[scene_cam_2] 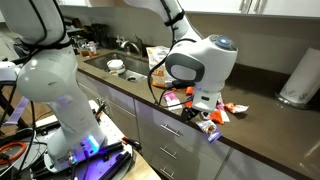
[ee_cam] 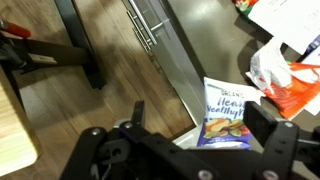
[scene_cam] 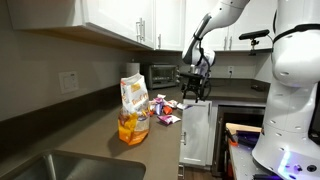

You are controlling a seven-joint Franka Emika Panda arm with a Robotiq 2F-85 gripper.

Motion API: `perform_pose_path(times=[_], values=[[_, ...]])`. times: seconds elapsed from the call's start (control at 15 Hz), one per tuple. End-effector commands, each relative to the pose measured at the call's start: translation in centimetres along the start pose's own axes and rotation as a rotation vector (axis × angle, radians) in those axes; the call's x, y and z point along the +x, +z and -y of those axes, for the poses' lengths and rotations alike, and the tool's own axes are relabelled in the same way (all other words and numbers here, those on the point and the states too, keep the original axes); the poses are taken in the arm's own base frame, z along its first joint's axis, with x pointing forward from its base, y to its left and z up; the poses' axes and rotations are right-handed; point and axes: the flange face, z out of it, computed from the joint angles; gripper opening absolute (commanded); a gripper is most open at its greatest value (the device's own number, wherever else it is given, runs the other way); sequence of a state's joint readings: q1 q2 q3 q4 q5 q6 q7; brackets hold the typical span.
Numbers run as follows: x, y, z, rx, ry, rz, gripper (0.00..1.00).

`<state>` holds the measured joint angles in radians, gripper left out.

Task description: Pus the sachet closer to the edge forward

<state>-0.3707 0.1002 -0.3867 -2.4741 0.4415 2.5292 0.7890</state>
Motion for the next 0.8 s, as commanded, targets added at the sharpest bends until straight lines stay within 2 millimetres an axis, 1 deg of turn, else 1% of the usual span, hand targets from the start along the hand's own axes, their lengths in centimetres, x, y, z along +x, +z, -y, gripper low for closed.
perform_pose_path(times=[0.0, 0.33, 0.73], values=[[0.1, 1.6, 1.9, 0.046, -0.034, -0.039, 1.00], [-0.2, 3.7, 3.4, 0.069, -0.068, -0.091, 1.00], [0.2, 5.5, 3.9, 0.069, -0.088, -0.154, 1.00]])
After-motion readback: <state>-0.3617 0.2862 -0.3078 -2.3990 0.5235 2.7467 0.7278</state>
